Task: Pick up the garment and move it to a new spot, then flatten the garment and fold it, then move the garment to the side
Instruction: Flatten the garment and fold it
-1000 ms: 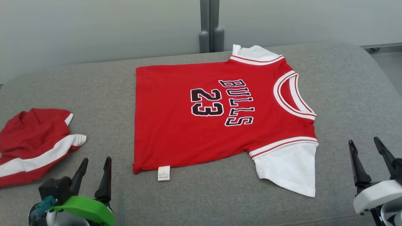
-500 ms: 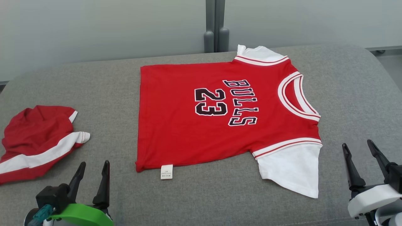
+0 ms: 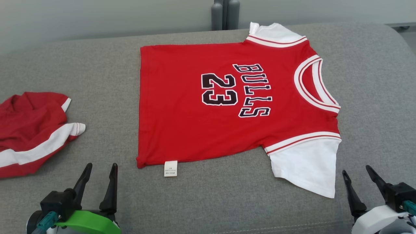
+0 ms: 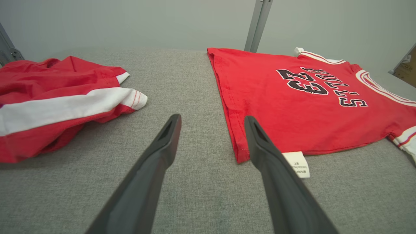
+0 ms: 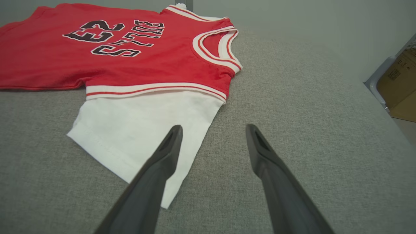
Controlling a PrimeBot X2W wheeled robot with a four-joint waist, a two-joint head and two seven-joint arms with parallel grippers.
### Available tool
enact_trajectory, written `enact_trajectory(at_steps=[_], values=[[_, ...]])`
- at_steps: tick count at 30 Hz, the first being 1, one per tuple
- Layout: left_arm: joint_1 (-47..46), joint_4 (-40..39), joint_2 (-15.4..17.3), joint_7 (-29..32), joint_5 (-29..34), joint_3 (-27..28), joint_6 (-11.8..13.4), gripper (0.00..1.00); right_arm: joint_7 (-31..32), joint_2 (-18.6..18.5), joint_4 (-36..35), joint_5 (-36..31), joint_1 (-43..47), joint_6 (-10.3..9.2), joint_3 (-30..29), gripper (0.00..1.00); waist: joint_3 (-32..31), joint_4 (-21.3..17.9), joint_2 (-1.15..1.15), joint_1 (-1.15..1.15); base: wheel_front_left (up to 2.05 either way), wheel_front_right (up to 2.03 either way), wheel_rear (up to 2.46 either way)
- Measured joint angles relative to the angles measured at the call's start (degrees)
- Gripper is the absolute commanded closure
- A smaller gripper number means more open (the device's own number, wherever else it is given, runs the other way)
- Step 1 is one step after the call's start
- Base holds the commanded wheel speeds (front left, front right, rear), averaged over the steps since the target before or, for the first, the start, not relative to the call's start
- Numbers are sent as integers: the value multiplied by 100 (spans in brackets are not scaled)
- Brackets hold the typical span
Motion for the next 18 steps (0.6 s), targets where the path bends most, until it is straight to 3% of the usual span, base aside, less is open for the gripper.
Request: enact_trajectory(at_steps=[7, 11, 15, 18], values=[[-149, -148, 4, 0, 82, -59, -5, 0, 143, 287, 391, 43, -313, 313, 419, 0, 474, 20, 0, 0, 0, 0, 0], [-307, -151, 2, 0, 144, -35, -7, 0, 185, 404, 590, 90, -465, 381, 511, 2, 709, 38, 0, 0, 0, 0, 0], [-340, -104, -4, 0, 183, -14, -7, 0, 168, 424, 726, 114, -571, 465, 504, 15, 849, 43, 0, 0, 0, 0, 0], [-365, -73, -22, 0, 183, -5, -7, 0, 148, 432, 825, 169, -635, 528, 492, 31, 865, 25, 0, 0, 0, 0, 0]])
